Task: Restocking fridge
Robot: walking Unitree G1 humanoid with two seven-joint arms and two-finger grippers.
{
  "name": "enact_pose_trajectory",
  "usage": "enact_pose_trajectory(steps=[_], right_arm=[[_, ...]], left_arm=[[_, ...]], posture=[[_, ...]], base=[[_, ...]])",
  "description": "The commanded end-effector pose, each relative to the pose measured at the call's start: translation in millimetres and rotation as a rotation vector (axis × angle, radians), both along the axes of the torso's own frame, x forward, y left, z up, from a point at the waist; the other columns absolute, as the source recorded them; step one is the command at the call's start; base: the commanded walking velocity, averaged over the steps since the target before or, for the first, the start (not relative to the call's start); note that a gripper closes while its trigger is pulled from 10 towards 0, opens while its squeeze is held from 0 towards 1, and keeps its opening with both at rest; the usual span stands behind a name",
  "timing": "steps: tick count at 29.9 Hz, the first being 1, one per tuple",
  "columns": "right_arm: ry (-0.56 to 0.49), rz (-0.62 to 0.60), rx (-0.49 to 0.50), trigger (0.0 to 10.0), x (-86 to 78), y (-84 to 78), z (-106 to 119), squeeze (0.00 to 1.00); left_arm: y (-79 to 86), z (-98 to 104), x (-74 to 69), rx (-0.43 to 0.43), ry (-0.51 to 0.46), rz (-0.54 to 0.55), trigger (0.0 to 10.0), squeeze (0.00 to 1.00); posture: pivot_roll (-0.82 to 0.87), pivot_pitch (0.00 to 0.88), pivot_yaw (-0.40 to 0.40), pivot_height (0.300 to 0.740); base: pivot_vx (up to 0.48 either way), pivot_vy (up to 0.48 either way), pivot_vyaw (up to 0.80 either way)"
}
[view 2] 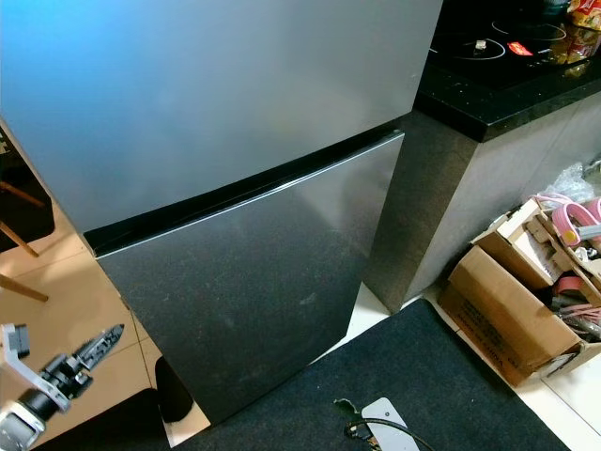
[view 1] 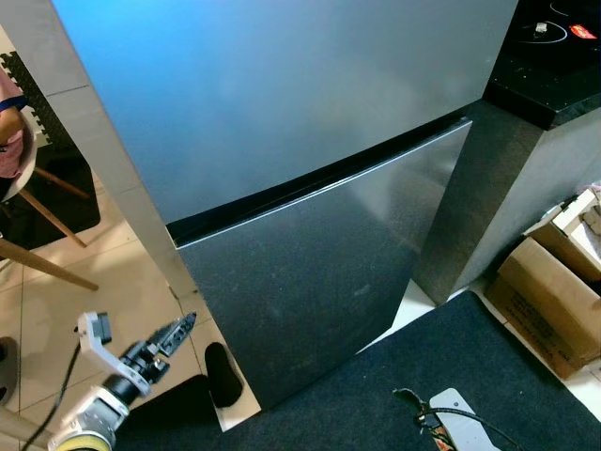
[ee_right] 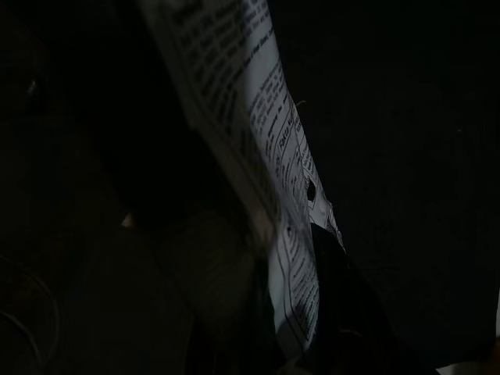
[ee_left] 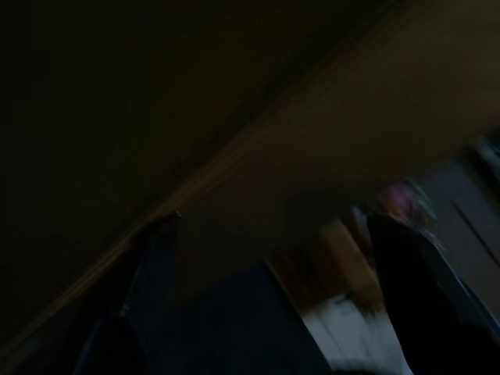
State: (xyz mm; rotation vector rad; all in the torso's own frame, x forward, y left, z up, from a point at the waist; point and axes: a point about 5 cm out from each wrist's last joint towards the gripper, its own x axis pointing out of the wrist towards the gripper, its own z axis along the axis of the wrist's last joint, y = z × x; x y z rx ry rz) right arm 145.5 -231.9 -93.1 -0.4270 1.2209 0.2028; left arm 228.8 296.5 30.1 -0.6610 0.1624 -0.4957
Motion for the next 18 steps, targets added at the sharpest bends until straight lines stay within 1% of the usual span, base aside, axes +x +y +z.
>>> enact_pose_trajectory(steps=[1, 2, 4, 5, 6, 8, 9, 10, 11, 12, 14, 16, 17, 18], right_arm=[[-0.014, 0.009, -0.004, 10.0, 4.0, -1.1, 1.9, 0.00], [-0.015, 0.009, -0.005, 10.0, 4.2, -1.3, 2.0, 0.00], [-0.014, 0.010, -0.006, 10.0, 4.2, -1.7, 2.1, 0.00], [-0.014, 0.010, -0.006, 10.0, 4.2, -1.7, 2.1, 0.00], [-0.014, 0.010, -0.006, 10.0, 4.1, -2.0, 2.1, 0.00], [-0.014, 0.010, -0.006, 10.0, 4.1, -2.0, 2.1, 0.00], [-0.012, 0.011, -0.006, 10.0, 3.5, -1.9, 1.8, 0.00], [-0.012, 0.011, -0.006, 10.0, 3.5, -1.9, 1.8, 0.00], [-0.010, 0.012, -0.006, 10.0, 2.7, -1.9, 1.6, 0.00], [-0.007, 0.013, -0.006, 10.0, 1.7, -2.0, 1.2, 0.00], [-0.004, 0.015, -0.007, 10.0, 0.6, -2.4, 0.9, 0.00], [-0.004, 0.015, -0.007, 10.0, 0.6, -2.4, 0.9, 0.00], [-0.004, 0.015, -0.007, 10.0, 0.5, -2.5, 0.9, 0.00], [-0.004, 0.015, -0.007, 10.0, 0.5, -2.5, 0.9, 0.00]], left_arm=[[4.7, 11.6, 2.8, 0.039, -0.036, -0.081, 10.0, 0.00], [3.3, 17.2, 5.7, 0.057, -0.062, -0.129, 10.0, 0.00], [-2.5, 28.4, 12.4, 0.119, -0.110, -0.228, 10.0, 0.00], [-2.5, 28.4, 12.4, 0.119, -0.110, -0.228, 10.0, 0.00], [-4.8, 32.4, 14.8, 0.142, -0.126, -0.259, 10.0, 0.00], [-4.8, 32.4, 14.8, 0.142, -0.126, -0.259, 10.0, 0.00], [-10.3, 39.5, 21.1, 0.213, -0.153, -0.310, 10.0, 0.00], [-10.3, 39.5, 21.1, 0.213, -0.153, -0.310, 10.0, 0.00], [-16.9, 47.6, 28.2, 0.271, -0.194, -0.343, 10.0, 0.00], [-24.3, 60.6, 38.6, 0.315, -0.258, -0.351, 10.0, 0.00], [-34.3, 81.8, 52.1, 0.358, -0.361, -0.343, 10.0, 0.00], [-34.3, 81.8, 52.1, 0.358, -0.361, -0.343, 10.0, 0.00], [-36.8, 88.4, 55.3, 0.365, -0.390, -0.338, 10.0, 0.00], [-36.8, 88.4, 55.3, 0.365, -0.390, -0.338, 10.0, 0.00]], posture=[[-0.04, 0.000, 0.023, 0.740], [-0.04, 0.000, 0.023, 0.740], [-0.04, 0.000, 0.020, 0.740], [-0.04, 0.000, 0.020, 0.740], [-0.04, 0.000, 0.019, 0.740], [-0.04, 0.000, 0.019, 0.740], [-0.04, 0.000, 0.019, 0.740], [-0.04, 0.000, 0.019, 0.740], [-0.04, 0.000, 0.016, 0.740], [-0.04, 0.000, 0.018, 0.740], [-0.04, 0.000, 0.016, 0.740], [-0.04, 0.000, 0.016, 0.740], [-0.04, 0.000, 0.016, 0.740], [-0.04, 0.000, 0.016, 0.740]], base=[[0.000, 0.000, 0.00], [0.000, 0.000, 0.00], [0.000, 0.000, 0.00], [0.000, 0.000, 0.00], [0.000, 0.000, 0.00], [0.000, 0.000, 0.00], [0.000, 0.000, 0.00], [0.000, 0.000, 0.00], [0.000, 0.000, 0.00], [0.000, 0.000, 0.00], [0.000, 0.000, 0.00], [0.000, 0.000, 0.00], [0.000, 0.000, 0.00], [0.000, 0.000, 0.00]])
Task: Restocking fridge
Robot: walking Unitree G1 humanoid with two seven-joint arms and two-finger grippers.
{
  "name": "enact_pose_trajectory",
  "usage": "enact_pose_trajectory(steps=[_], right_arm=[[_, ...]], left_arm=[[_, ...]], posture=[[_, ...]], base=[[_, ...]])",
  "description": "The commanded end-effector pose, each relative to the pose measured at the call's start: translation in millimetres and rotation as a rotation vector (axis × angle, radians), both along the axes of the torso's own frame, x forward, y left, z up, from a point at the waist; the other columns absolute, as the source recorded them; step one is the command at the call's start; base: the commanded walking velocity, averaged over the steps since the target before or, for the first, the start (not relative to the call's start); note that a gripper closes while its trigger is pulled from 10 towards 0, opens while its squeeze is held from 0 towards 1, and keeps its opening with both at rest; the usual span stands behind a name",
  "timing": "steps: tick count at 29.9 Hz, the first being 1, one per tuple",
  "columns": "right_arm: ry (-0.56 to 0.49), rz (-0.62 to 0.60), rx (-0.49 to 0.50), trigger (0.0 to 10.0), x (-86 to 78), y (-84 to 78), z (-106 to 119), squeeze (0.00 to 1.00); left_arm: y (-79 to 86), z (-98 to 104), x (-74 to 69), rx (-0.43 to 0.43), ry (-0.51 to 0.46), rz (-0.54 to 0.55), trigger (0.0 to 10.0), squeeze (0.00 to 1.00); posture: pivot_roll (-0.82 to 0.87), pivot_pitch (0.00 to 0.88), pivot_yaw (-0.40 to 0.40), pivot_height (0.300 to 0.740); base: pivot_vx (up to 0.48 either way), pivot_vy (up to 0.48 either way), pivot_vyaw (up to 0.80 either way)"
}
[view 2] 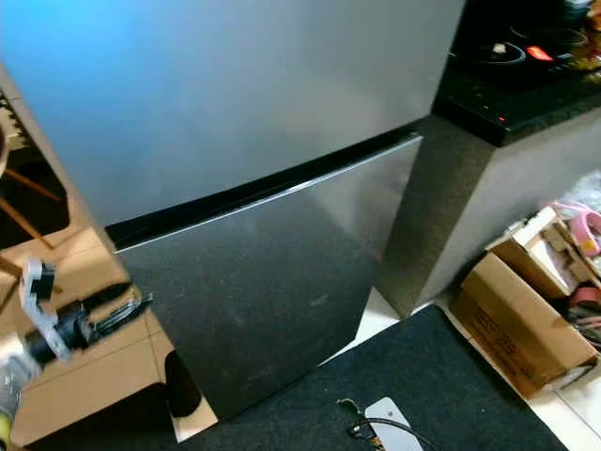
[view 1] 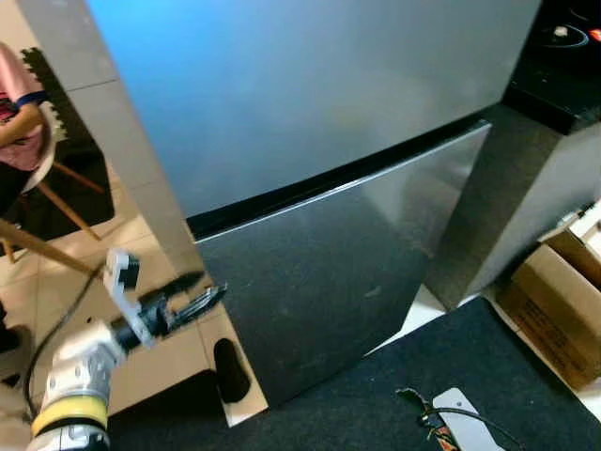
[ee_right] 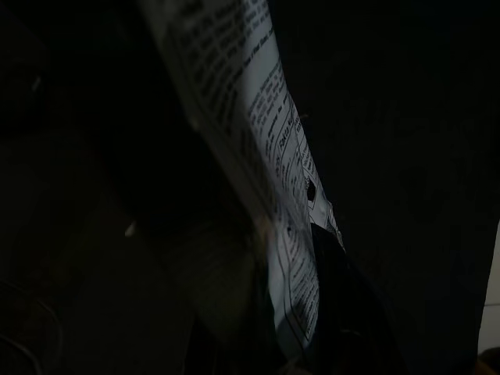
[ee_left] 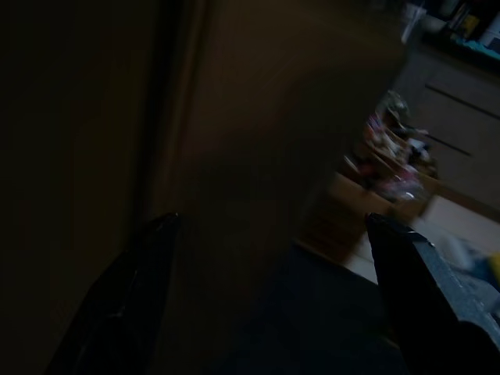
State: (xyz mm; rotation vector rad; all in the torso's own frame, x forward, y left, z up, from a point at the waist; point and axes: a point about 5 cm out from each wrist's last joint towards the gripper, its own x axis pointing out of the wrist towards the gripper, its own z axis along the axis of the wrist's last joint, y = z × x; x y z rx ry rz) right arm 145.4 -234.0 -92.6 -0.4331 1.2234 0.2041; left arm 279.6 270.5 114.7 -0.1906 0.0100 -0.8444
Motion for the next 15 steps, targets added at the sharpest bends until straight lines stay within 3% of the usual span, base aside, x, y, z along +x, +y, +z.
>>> enact_pose_trajectory(steps=[1, 5, 8, 11, 15], right_arm=[[-0.007, 0.011, -0.004, 10.0, 0.8, -0.8, 0.6, 0.00], [-0.008, 0.012, -0.007, 10.0, 1.2, -1.7, 0.9, 0.00], [-0.009, 0.014, -0.008, 10.0, 1.8, -1.9, 1.2, 0.00], [-0.011, 0.013, -0.008, 10.0, 2.1, -1.6, 1.2, 0.00], [-0.009, 0.015, -0.007, 10.0, 2.2, -1.0, 1.2, 0.00]], left_arm=[[-16.3, 14.4, 9.3, 0.007, -0.081, -0.047, 10.0, 0.00], [-28.8, 32.8, 15.6, -0.013, -0.166, -0.072, 10.0, 0.00], [-37.9, 36.1, 13.1, -0.034, -0.173, -0.126, 10.0, 0.00], [-50.8, 34.8, 4.1, -0.074, -0.141, -0.232, 10.0, 0.00], [-62.2, 25.0, -6.9, -0.050, -0.081, -0.332, 10.0, 0.00]], posture=[[-0.04, 0.000, 0.016, 0.740], [-0.04, 0.000, 0.012, 0.740], [-0.04, 0.000, 0.012, 0.740], [-0.04, 0.000, 0.017, 0.740], [-0.04, 0.000, 0.016, 0.740]], base=[[0.000, 0.000, 0.00], [0.000, 0.000, 0.00], [0.000, 0.000, 0.00], [0.000, 0.000, 0.00], [0.000, 0.000, 0.00]])
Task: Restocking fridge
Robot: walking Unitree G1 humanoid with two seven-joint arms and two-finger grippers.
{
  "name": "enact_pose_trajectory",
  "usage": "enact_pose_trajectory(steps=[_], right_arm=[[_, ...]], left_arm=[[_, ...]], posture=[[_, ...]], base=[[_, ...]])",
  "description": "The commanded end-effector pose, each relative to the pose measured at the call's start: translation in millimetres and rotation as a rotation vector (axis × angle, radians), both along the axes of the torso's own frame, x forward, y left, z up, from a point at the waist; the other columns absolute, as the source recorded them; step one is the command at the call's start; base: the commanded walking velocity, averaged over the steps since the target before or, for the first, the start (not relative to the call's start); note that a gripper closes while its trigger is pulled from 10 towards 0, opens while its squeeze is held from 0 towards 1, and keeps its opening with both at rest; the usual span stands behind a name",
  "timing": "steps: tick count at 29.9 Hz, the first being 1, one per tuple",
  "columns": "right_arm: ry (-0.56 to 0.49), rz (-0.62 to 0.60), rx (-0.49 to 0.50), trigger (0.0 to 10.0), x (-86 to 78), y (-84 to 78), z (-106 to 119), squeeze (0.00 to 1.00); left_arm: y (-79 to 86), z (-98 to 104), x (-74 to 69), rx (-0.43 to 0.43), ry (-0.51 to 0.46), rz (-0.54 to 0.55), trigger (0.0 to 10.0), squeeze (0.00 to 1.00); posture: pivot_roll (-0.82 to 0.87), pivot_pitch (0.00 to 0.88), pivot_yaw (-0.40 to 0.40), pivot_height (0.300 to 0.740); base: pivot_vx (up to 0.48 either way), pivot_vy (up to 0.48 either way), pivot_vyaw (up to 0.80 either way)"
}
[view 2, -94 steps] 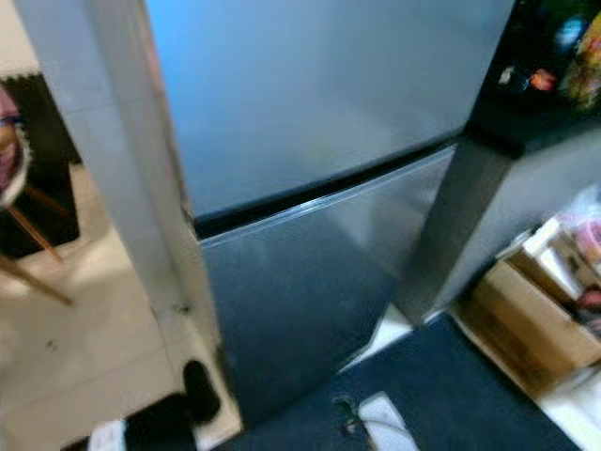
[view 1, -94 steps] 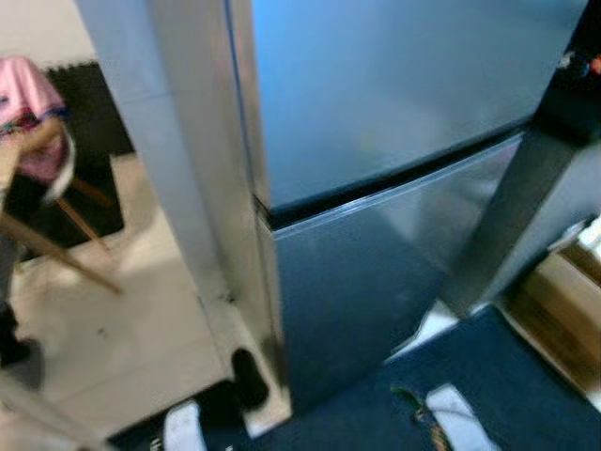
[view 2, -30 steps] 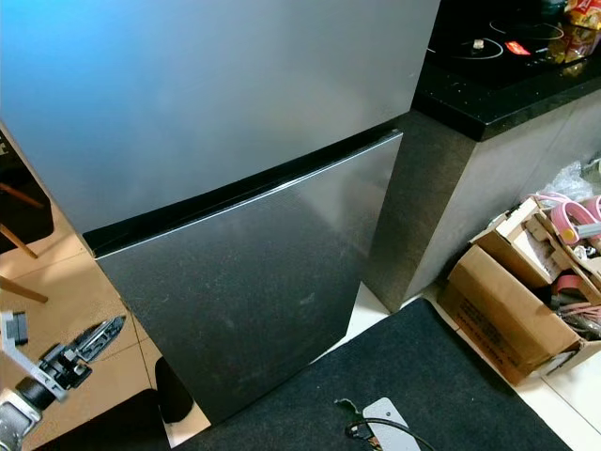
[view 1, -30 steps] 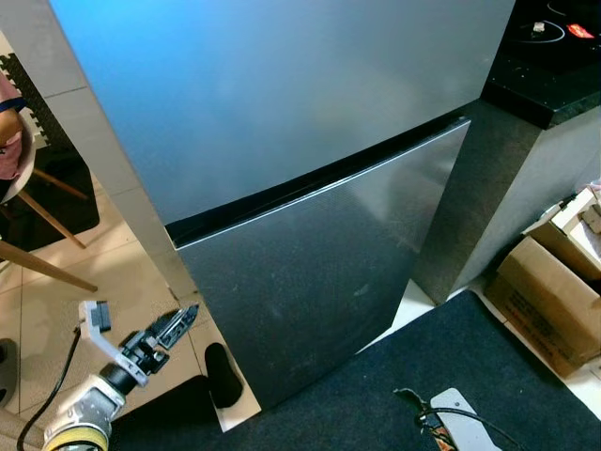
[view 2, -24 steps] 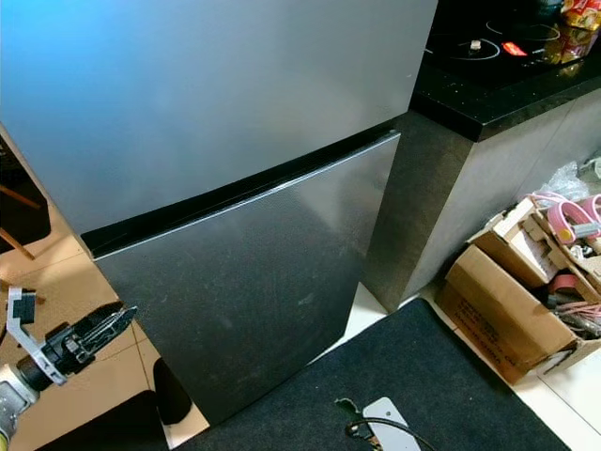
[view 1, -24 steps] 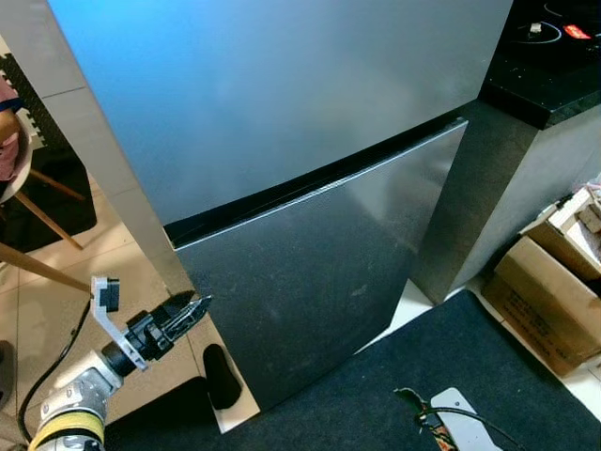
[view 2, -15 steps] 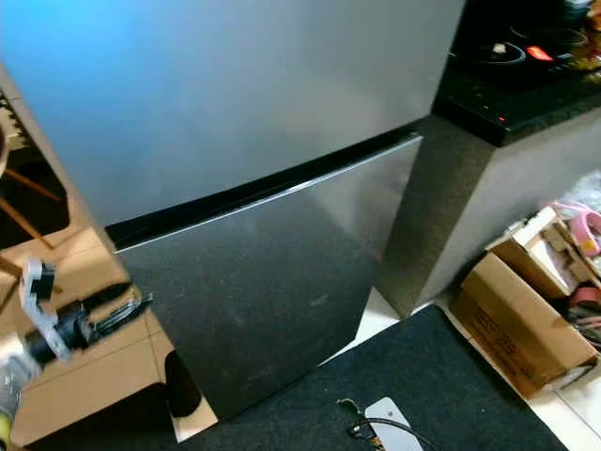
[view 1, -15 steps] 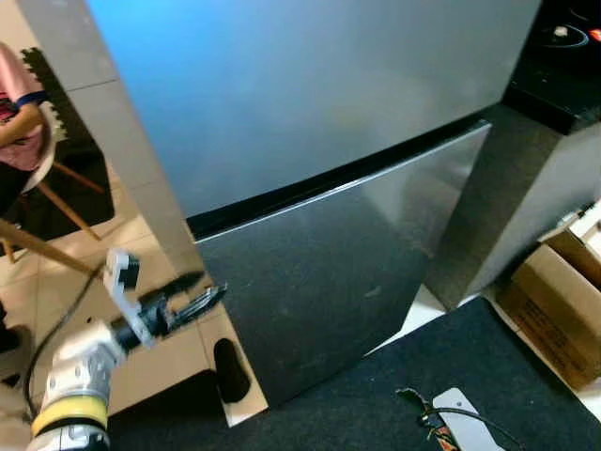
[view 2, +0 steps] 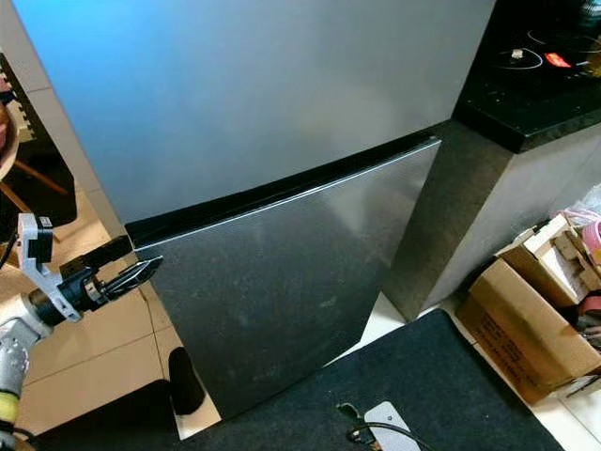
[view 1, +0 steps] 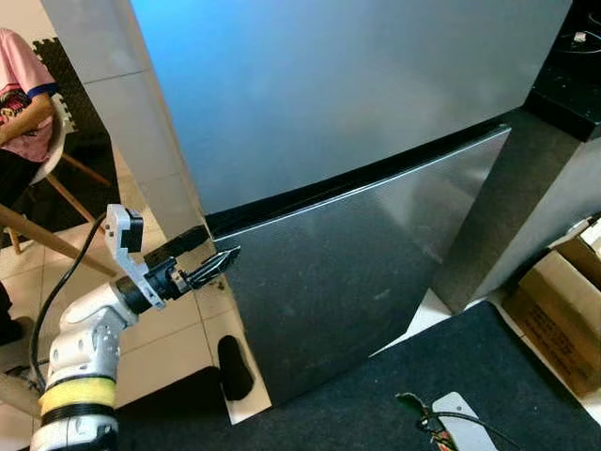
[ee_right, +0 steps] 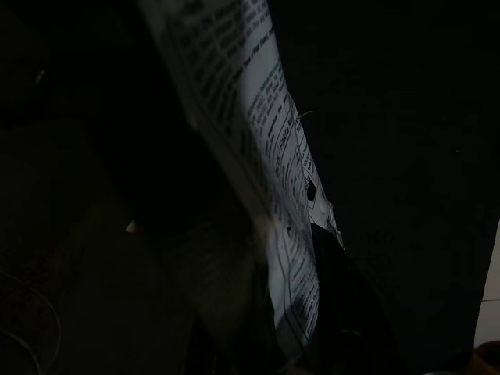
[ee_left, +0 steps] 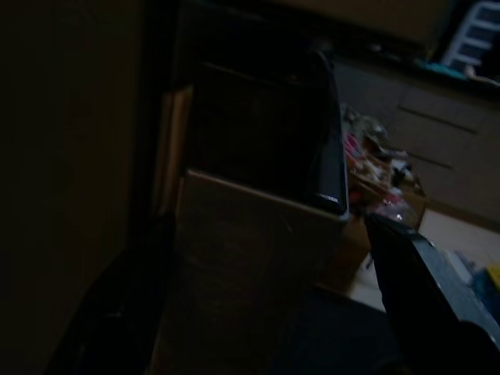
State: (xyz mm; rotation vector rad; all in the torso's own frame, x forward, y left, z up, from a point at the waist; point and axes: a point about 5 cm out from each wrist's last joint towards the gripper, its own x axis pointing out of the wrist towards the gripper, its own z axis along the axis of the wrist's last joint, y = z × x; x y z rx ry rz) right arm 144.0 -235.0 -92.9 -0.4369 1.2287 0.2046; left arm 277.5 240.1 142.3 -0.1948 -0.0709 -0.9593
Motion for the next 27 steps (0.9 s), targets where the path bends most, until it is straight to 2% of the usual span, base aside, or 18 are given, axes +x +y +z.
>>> enact_pose_trajectory(steps=[1, 5, 7, 8, 9, 10, 11, 13, 16, 17, 18, 19, 20, 21, 22, 25, 27], right_arm=[[-0.015, 0.014, -0.002, 10.0, 3.8, 0.4, 1.4, 0.00], [-0.015, 0.013, -0.001, 10.0, 3.5, 1.1, 1.1, 0.00], [-0.013, 0.013, 0.000, 10.0, 3.0, 1.6, 0.8, 0.00], [-0.013, 0.013, 0.000, 10.0, 3.0, 1.6, 0.8, 0.00], [-0.013, 0.013, 0.000, 10.0, 3.1, 1.7, 0.8, 0.00], [-0.015, 0.011, 0.000, 10.0, 3.9, 1.8, 1.1, 0.00], [-0.015, 0.011, 0.000, 10.0, 3.9, 1.8, 1.1, 0.00], [-0.019, 0.010, 0.002, 10.0, 5.0, 2.5, 1.3, 0.00], [-0.020, 0.009, 0.003, 10.0, 5.2, 3.0, 1.2, 0.00], [-0.020, 0.008, 0.005, 10.0, 5.2, 3.8, 1.1, 0.00], [-0.020, 0.008, 0.005, 10.0, 5.2, 3.8, 1.1, 0.00], [-0.019, 0.007, 0.008, 10.0, 4.8, 4.8, 0.7, 0.00], [-0.017, 0.005, 0.007, 10.0, 3.7, 4.6, 0.3, 0.00], [-0.017, 0.005, 0.007, 10.0, 3.7, 4.6, 0.3, 0.00], [-0.012, 0.004, 0.004, 10.0, 1.8, 3.7, -0.2, 0.00], [-0.010, 0.001, 0.001, 10.0, 0.8, 2.7, -0.3, 0.00], [-0.007, -0.003, -0.002, 10.0, -0.5, 1.3, -0.5, 0.00]], left_arm=[[-36.7, -6.4, -9.9, 0.001, 0.017, -0.270, 10.0, 0.00], [-48.1, -10.8, -20.8, -0.013, 0.058, -0.359, 10.0, 0.00], [-59.8, -13.2, -29.8, -0.031, 0.086, -0.440, 10.0, 0.00], [-59.8, -13.2, -29.8, -0.031, 0.086, -0.440, 10.0, 0.00], [-67.0, -14.5, -34.6, -0.042, 0.103, -0.480, 10.0, 0.00], [-81.1, -19.4, -43.1, -0.055, 0.135, -0.548, 10.0, 0.00], [-81.1, -19.4, -43.1, -0.055, 0.135, -0.548, 10.0, 0.00], [-88.9, -31.7, -47.7, -0.052, 0.188, -0.565, 10.0, 0.00], [-89.4, -41.8, -48.3, -0.046, 0.226, -0.547, 10.0, 0.00], [-88.0, -56.0, -47.8, -0.036, 0.273, -0.504, 10.0, 0.00], [-88.0, -56.0, -47.8, -0.036, 0.273, -0.504, 10.0, 0.00], [-81.6, -86.1, -47.2, -0.006, 0.373, -0.382, 10.0, 0.00], [-75.7, -104.8, -49.1, 0.020, 0.441, -0.294, 10.0, 0.00], [-75.7, -104.8, -49.1, 0.020, 0.441, -0.294, 10.0, 0.00], [-67.7, -128.2, -55.1, 0.054, 0.533, -0.184, 10.0, 0.00], [-62.5, -143.6, -62.3, 0.066, 0.608, -0.109, 10.0, 0.00], [-54.8, -163.6, -73.3, 0.086, 0.703, 0.020, 10.0, 0.00]], posture=[[-0.04, 0.000, 0.016, 0.740], [-0.04, 0.000, 0.018, 0.740], [-0.04, 0.000, 0.018, 0.740], [-0.04, 0.000, 0.018, 0.740], [-0.04, 0.000, 0.019, 0.740], [-0.04, 0.000, 0.019, 0.740], [-0.04, 0.000, 0.019, 0.740], [-0.04, 0.000, 0.021, 0.740], [-0.04, 0.000, 0.021, 0.740], [-0.04, 0.000, 0.021, 0.740], [-0.04, 0.000, 0.021, 0.740], [-0.04, 0.000, 0.021, 0.740], [-0.04, 0.000, 0.021, 0.740], [-0.04, 0.000, 0.021, 0.740], [-0.05, 0.000, 0.023, 0.740], [-0.05, 0.000, 0.021, 0.740], [-0.05, 0.000, 0.022, 0.740]], base=[[0.000, 0.000, 0.00], [0.000, 0.000, 0.00], [0.000, 0.000, 0.00], [0.000, 0.000, 0.00], [0.000, 0.000, 0.00], [0.000, 0.000, 0.00], [0.000, 0.000, 0.00], [0.000, 0.000, 0.00], [0.000, 0.000, 0.00], [0.000, 0.000, 0.00], [0.000, 0.000, 0.00], [0.000, 0.000, 0.00], [0.000, 0.000, 0.00], [0.000, 0.000, 0.00], [0.000, 0.000, 0.00], [0.000, 0.000, 0.00], [0.000, 0.000, 0.00]])
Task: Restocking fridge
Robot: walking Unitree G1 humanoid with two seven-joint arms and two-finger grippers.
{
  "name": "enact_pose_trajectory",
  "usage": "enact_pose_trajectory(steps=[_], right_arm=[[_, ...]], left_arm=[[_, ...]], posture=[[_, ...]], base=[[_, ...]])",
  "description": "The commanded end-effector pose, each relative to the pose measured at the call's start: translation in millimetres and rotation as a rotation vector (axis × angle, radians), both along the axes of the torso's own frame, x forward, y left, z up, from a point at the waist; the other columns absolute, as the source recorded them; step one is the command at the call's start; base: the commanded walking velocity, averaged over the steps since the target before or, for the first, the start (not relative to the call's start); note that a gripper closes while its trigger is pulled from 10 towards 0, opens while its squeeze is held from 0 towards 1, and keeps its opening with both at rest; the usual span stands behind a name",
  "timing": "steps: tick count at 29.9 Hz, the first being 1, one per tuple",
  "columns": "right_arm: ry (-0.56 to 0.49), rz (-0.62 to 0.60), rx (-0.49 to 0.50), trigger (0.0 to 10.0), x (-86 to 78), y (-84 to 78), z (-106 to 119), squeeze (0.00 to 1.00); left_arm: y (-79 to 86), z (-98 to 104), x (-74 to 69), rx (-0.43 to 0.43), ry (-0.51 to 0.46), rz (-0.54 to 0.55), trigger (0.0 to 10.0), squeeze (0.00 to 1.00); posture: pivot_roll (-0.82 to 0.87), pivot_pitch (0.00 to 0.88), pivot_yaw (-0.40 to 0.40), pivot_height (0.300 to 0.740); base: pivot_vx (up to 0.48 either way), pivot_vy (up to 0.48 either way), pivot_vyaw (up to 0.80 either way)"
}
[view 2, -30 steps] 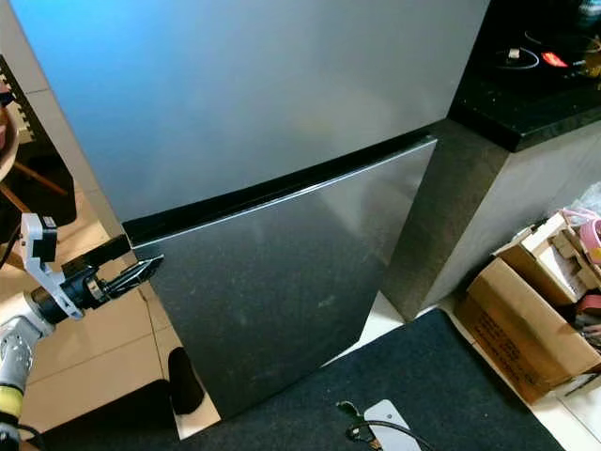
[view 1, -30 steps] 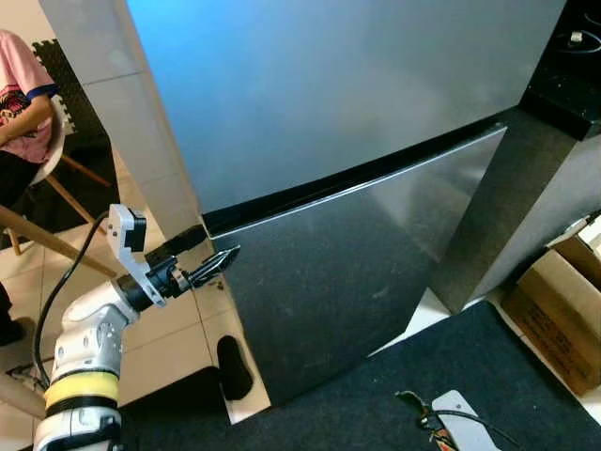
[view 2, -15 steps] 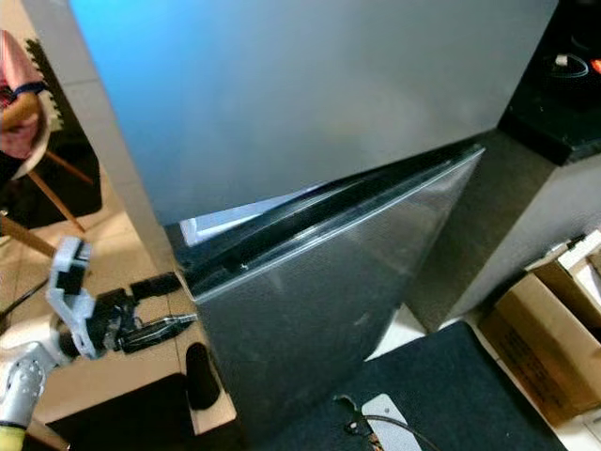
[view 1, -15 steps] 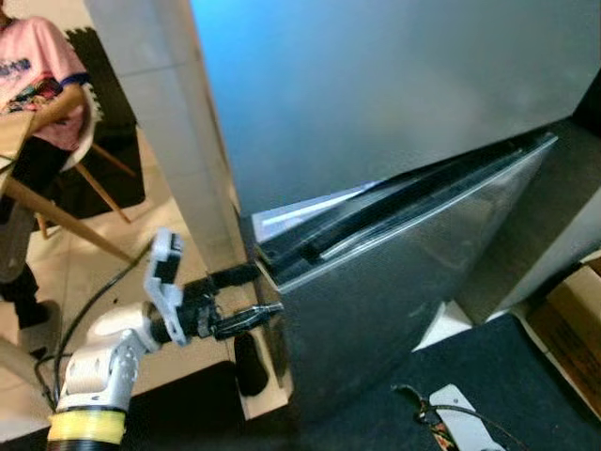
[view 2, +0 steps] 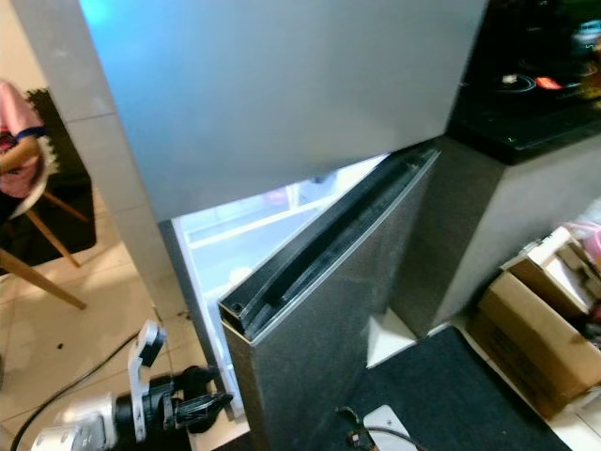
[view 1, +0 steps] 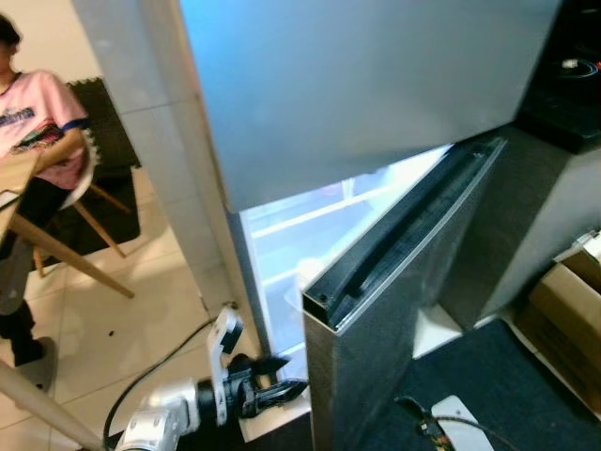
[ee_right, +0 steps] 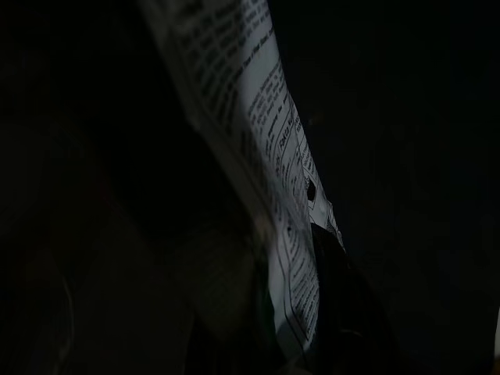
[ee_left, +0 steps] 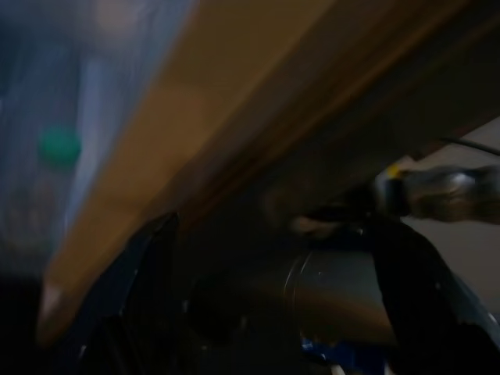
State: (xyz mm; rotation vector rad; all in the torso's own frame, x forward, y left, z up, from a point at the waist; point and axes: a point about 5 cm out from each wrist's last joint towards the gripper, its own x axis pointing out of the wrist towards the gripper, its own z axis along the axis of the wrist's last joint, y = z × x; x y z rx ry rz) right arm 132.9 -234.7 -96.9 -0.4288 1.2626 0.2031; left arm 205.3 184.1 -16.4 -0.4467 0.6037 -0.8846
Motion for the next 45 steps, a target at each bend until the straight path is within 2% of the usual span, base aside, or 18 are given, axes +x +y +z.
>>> enact_pose_trajectory(steps=[1, 2, 3, 4, 6, 7, 8, 11, 14, 15, 16, 17, 18, 23, 31, 36, 45], right_arm=[[-0.039, 0.007, -0.004, 10.0, 10.1, 0.5, 3.5, 0.00], [-0.037, 0.004, -0.005, 10.0, 9.6, 0.1, 3.3, 0.00], [-0.037, 0.004, -0.005, 10.0, 9.6, 0.1, 3.3, 0.00], [-0.036, 0.004, -0.006, 10.0, 9.3, 0.2, 3.2, 0.00], [-0.035, 0.005, -0.006, 10.0, 9.1, 0.3, 3.1, 0.00], [-0.036, 0.003, -0.005, 10.0, 9.5, 0.8, 3.1, 0.00], [-0.036, 0.003, -0.005, 10.0, 9.5, 0.8, 3.1, 0.00], [-0.040, -0.001, -0.002, 10.0, 10.7, 2.6, 3.1, 0.00], [-0.041, -0.001, -0.001, 10.0, 10.9, 3.2, 3.0, 0.00], [-0.041, -0.002, 0.001, 10.0, 11.4, 4.4, 2.9, 0.00], [-0.041, -0.002, 0.001, 10.0, 11.4, 4.4, 2.9, 0.00], [-0.043, -0.004, 0.004, 10.0, 12.2, 5.7, 2.9, 0.00], [-0.044, -0.005, 0.004, 10.0, 12.6, 6.1, 2.9, 0.00], [-0.047, -0.010, 0.005, 10.0, 13.1, 5.9, 3.1, 0.00], [-0.063, 0.003, -0.006, 10.0, 22.3, 2.3, 7.5, 0.00], [-0.073, 0.000, -0.001, 10.0, 25.7, 4.4, 8.4, 0.00], [-0.060, -0.012, 0.007, 10.0, 20.5, 6.2, 5.9, 0.00]], left_arm=[[5.4, -13.9, -7.2, 0.054, 0.057, 0.106, 10.0, 0.00], [14.0, -28.5, -18.1, 0.122, 0.127, 0.227, 10.0, 0.00], [14.0, -28.5, -18.1, 0.122, 0.127, 0.227, 10.0, 0.00], [18.3, -35.2, -23.9, 0.150, 0.164, 0.289, 10.0, 0.00], [21.0, -39.6, -28.1, 0.167, 0.188, 0.332, 10.0, 0.00], [27.9, -52.2, -41.8, 0.260, 0.256, 0.422, 10.0, 0.00], [27.9, -52.2, -41.8, 0.260, 0.256, 0.422, 10.0, 0.00], [35.2, -68.0, -64.6, 0.364, 0.369, 0.547, 10.0, 0.00], [36.6, -71.7, -71.6, 0.383, 0.404, 0.583, 10.0, 0.00], [38.9, -77.9, -84.1, 0.407, 0.474, 0.658, 10.0, 0.00], [38.9, -77.9, -84.1, 0.407, 0.474, 0.658, 10.0, 0.00], [39.6, -82.4, -93.4, 0.422, 0.533, 0.722, 10.0, 0.00], [38.9, -83.8, -96.0, 0.424, 0.551, 0.738, 10.0, 0.00], [35.4, -85.5, -96.6, 0.432, 0.562, 0.761, 10.0, 0.00], [27.8, -83.4, -81.5, 0.431, 0.529, 0.794, 10.0, 0.00], [26.2, -85.1, -85.1, 0.451, 0.541, 0.777, 10.0, 0.00], [28.7, -86.4, -90.1, 0.472, 0.551, 0.782, 10.0, 0.00]], posture=[[-0.05, 0.000, 0.022, 0.740], [-0.05, 0.000, 0.023, 0.740], [-0.05, 0.000, 0.023, 0.740], [-0.05, 0.000, 0.023, 0.740], [-0.05, 0.000, 0.021, 0.740], [-0.05, 0.000, 0.023, 0.740], [-0.05, 0.000, 0.023, 0.740], [-0.04, 0.000, 0.024, 0.740], [-0.04, 0.000, 0.023, 0.740], [-0.04, 0.000, 0.023, 0.740], [-0.04, 0.000, 0.023, 0.740], [-0.04, 0.000, 0.024, 0.740], [-0.04, 0.000, 0.025, 0.740], [-0.03, 0.000, 0.018, 0.740], [-0.02, 0.000, -0.006, 0.740], [-0.02, 0.000, 0.005, 0.740], [-0.02, 0.000, 0.007, 0.740]], base=[[0.000, 0.000, 0.00], [0.000, 0.000, 0.00], [0.000, 0.000, 0.00], [0.000, 0.000, 0.00], [0.000, 0.000, 0.00], [0.000, 0.000, 0.00], [0.000, 0.000, 0.00], [0.000, 0.000, 0.00], [0.000, 0.000, 0.00], [0.000, 0.000, 0.00], [0.000, 0.000, 0.00], [0.000, 0.000, 0.00], [0.000, 0.000, 0.00], [0.000, 0.000, 0.00], [-0.311, 0.000, 0.00], [-0.338, 0.000, 0.00], [-0.342, 0.000, 0.00]])
